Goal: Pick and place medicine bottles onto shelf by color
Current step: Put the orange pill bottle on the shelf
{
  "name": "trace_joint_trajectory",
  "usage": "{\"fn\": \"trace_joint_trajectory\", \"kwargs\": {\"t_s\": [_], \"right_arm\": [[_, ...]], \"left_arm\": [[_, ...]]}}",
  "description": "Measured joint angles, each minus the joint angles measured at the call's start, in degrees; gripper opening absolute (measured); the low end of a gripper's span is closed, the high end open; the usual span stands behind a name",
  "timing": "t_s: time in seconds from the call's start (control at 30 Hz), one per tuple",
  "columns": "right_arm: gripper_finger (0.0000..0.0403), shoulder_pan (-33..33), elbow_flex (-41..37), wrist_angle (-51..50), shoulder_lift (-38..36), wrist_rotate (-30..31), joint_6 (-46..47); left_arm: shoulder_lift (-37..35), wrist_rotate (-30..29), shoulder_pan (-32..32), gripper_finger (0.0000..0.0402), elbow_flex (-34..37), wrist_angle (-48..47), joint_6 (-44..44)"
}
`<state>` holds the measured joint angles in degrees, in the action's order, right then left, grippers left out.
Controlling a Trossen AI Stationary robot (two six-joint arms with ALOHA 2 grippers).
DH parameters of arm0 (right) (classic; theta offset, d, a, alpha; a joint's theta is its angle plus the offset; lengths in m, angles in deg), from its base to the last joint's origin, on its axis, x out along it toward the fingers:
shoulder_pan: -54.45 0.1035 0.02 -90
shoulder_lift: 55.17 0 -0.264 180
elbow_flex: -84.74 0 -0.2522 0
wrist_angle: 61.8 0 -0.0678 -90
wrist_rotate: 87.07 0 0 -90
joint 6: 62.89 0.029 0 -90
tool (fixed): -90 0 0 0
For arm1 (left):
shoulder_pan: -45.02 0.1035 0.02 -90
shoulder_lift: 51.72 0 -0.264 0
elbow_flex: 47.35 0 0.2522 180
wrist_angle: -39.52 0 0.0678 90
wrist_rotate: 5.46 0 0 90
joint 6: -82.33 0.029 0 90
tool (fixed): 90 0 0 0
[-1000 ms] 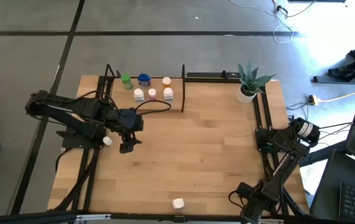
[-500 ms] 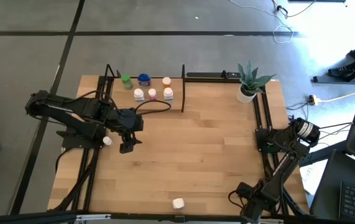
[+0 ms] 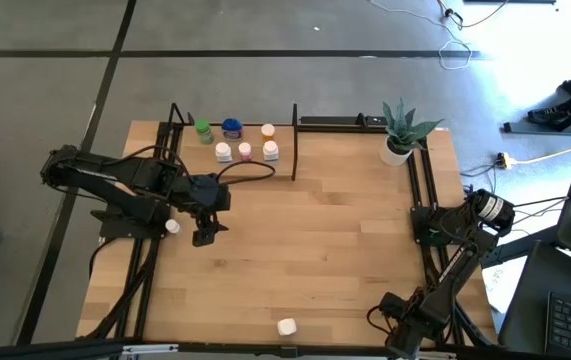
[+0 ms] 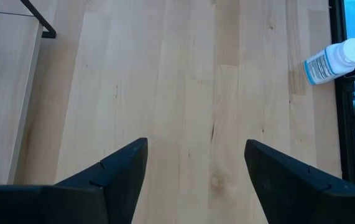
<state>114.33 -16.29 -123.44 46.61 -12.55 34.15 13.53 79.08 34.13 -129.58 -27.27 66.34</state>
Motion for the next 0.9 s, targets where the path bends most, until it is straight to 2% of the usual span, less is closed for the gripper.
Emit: {"fn": "trace_joint_trajectory", "kwargs": {"t_s": [0.23,0.43,0.57,0.67,0.9], "right_arm": [[0.0203,0.0,0.0,0.0,0.0,0.0,0.0],[0.0204,-1.0,0.0,0.0,0.0,-0.1,0.1],[0.022,-2.4,0.0,0.0,0.0,0.0,0.1],[0.0218,-3.2,0.0,-0.1,0.0,0.7,-0.1],[0.0204,-5.9,0.0,-0.1,0.0,0.8,-3.0]], "left_arm": [[0.0,0.1,0.0,0.0263,0.0,0.1,0.1],[0.0,1.1,0.0,0.0263,0.0,5.1,0.1],[0.0,5.3,0.0,0.0263,0.0,9.3,1.6],[0.0,8.0,0.0,0.0263,0.0,11.3,4.2],[0.0,8.0,0.0,0.0263,0.0,11.7,6.0]]}}
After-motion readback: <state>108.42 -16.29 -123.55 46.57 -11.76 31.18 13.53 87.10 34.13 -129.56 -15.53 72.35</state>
